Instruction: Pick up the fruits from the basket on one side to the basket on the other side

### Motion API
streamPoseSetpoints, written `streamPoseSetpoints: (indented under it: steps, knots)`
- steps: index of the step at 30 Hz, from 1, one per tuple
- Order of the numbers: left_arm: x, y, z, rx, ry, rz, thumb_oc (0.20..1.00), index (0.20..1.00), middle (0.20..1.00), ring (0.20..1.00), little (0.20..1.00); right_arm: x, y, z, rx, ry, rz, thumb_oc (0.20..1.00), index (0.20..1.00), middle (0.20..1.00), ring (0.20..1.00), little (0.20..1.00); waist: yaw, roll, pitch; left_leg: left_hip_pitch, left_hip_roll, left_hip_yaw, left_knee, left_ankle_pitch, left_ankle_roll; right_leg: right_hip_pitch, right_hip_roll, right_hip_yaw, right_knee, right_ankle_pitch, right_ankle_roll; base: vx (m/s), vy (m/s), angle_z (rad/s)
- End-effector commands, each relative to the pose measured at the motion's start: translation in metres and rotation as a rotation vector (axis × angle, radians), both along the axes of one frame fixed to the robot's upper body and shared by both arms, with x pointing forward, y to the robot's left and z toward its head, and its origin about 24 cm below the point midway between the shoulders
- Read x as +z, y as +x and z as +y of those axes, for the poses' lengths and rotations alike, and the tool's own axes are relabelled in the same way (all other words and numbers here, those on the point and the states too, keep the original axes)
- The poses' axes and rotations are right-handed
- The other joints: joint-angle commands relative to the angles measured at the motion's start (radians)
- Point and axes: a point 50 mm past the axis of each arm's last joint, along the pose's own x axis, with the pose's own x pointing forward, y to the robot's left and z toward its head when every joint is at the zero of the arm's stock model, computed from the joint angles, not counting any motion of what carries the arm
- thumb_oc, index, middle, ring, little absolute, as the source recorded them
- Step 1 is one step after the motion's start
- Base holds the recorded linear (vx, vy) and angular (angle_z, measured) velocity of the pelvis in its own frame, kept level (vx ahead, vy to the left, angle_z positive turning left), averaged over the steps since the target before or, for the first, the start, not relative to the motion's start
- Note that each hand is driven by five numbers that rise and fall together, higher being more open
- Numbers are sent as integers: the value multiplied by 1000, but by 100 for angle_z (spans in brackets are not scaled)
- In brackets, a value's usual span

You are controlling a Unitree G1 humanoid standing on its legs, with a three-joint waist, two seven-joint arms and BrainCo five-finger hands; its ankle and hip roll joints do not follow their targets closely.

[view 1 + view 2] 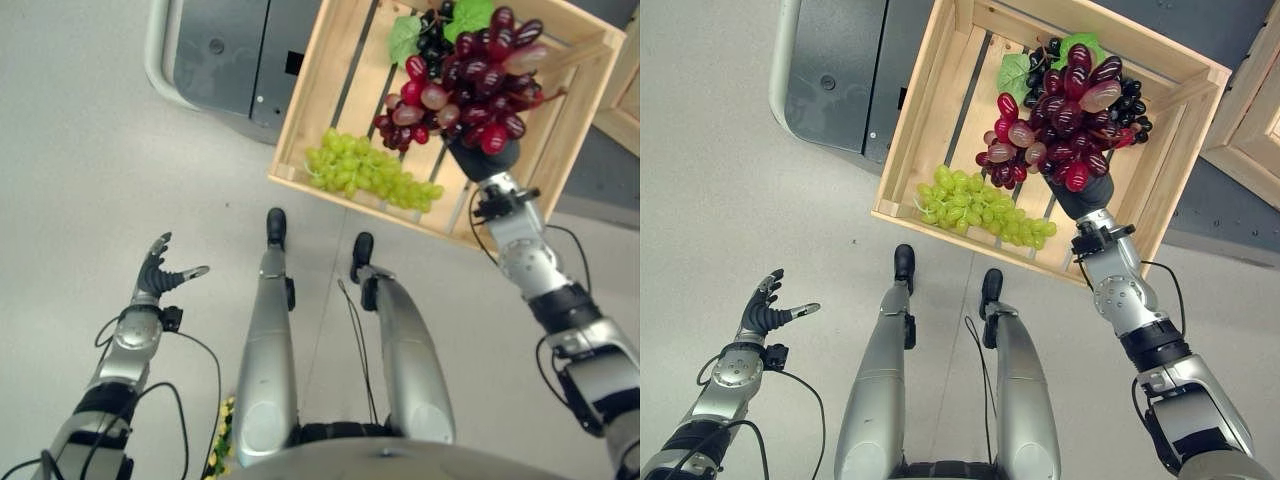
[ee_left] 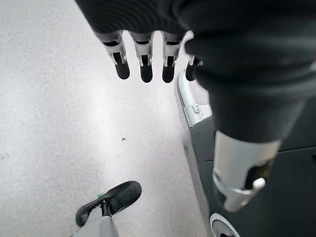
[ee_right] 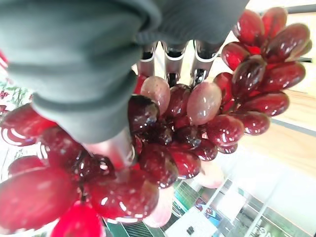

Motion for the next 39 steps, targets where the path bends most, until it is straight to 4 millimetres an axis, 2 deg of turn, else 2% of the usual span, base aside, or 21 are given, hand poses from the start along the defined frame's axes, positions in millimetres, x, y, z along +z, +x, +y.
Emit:
streamPoseSetpoints:
  steps: [1, 15, 17, 28, 35, 39]
  knots:
    - [-7, -18, 14, 45, 39, 37, 1000, 1000, 1000, 1000, 1000, 45, -21, 1, 45, -2, -251, 200, 200, 200, 200, 200, -38, -7, -16, 35, -14, 33, 92, -122, 12, 67, -39, 32, -118, 90, 113, 0, 0, 0]
    - [-13, -19, 17, 67, 26, 70, 1000, 1000, 1000, 1000, 1000, 56, -28, -3, 36, -44, -287, 200, 200, 200, 200, 200, -43, -36, -16, 159, -11, 30, 64, -128, 15, 189, -40, 26, -141, 87, 118, 0, 0, 0]
    - [-15, -21, 19, 77, 18, 86, 1000, 1000, 1000, 1000, 1000, 52, -30, -3, 40, -49, -273, 200, 200, 200, 200, 200, -42, -47, -16, 193, -13, 30, 65, -140, 18, 224, -43, 23, -141, 82, 121, 18, -2, 1]
    - [-19, -26, 23, 82, 19, 119, 1000, 1000, 1000, 1000, 1000, 32, -36, -10, 28, -59, -211, 200, 200, 200, 200, 200, -37, -60, -20, 300, -16, 23, 30, -139, 23, 338, -48, 3, -174, 84, 129, 18, 6, 2]
    - [-23, -34, 24, 76, 13, 139, 1000, 1000, 1000, 1000, 1000, 16, -38, -11, 23, -57, -153, 200, 200, 200, 200, 200, -30, -69, -61, 340, -14, 21, 25, -149, 25, 391, -50, -6, -209, 89, 132, 5, 3, 0]
    - [-17, -32, 24, 66, 14, 111, 1000, 1000, 1000, 1000, 1000, 8, -38, -7, 37, -61, -122, 200, 200, 200, 200, 200, -23, -70, -73, 348, -17, 19, 25, -150, 26, 409, -52, -13, -214, 87, 131, 0, 0, 0]
